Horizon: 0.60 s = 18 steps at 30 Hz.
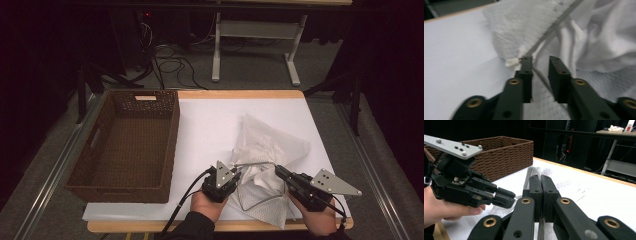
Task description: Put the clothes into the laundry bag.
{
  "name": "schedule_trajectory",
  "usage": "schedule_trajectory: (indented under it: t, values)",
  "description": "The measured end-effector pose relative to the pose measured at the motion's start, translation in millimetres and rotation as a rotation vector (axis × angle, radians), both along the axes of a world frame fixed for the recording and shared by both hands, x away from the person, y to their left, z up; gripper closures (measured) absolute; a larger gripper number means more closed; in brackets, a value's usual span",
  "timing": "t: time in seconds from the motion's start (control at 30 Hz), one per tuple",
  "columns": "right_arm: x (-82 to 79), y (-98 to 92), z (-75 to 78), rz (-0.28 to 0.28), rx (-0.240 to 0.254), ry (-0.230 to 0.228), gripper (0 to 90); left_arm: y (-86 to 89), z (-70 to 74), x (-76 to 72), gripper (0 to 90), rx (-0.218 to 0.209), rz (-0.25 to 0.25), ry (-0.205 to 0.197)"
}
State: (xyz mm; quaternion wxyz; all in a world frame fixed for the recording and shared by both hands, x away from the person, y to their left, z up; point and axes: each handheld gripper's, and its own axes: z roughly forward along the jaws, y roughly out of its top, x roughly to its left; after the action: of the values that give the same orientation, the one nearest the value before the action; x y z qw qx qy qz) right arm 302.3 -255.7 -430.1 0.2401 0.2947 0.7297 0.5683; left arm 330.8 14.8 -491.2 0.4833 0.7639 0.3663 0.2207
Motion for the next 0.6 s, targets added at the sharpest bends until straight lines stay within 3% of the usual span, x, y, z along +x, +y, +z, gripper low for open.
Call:
schedule_trajectory:
  t: [0.1, 0.13, 0.17, 0.2, 0.37, 0.6]
  values:
    - [0.3, 2.3, -0.6, 0.006, -0.005, 0.001, 89.8, -0.7, -0.1, 10.7, 67.8, -0.017, 0.001, 0.025]
    - [0.1, 3.1, -0.6, 0.009, -0.004, 0.001, 89.8, -2.8, -0.5, 13.0, 72.4, -0.008, -0.012, 0.034]
    - [-0.2, 3.4, -0.6, 0.005, -0.007, 0.001, 89.8, -5.6, -1.3, 14.1, 83.0, 0.004, -0.024, 0.042]
    - [-0.2, 3.4, -0.6, 0.005, -0.008, 0.001, 89.9, -8.2, -2.0, 14.3, 86.3, 0.004, -0.034, 0.053]
    - [0.7, 2.4, -1.4, 0.0, -0.003, 0.005, 89.8, -27.9, -3.7, 5.7, 87.5, 0.0, -0.11, 0.064]
    - [1.1, 2.8, -2.2, -0.003, -0.002, 0.005, 89.8, -70.5, -5.9, 16.5, 87.2, 0.013, -0.124, 0.055]
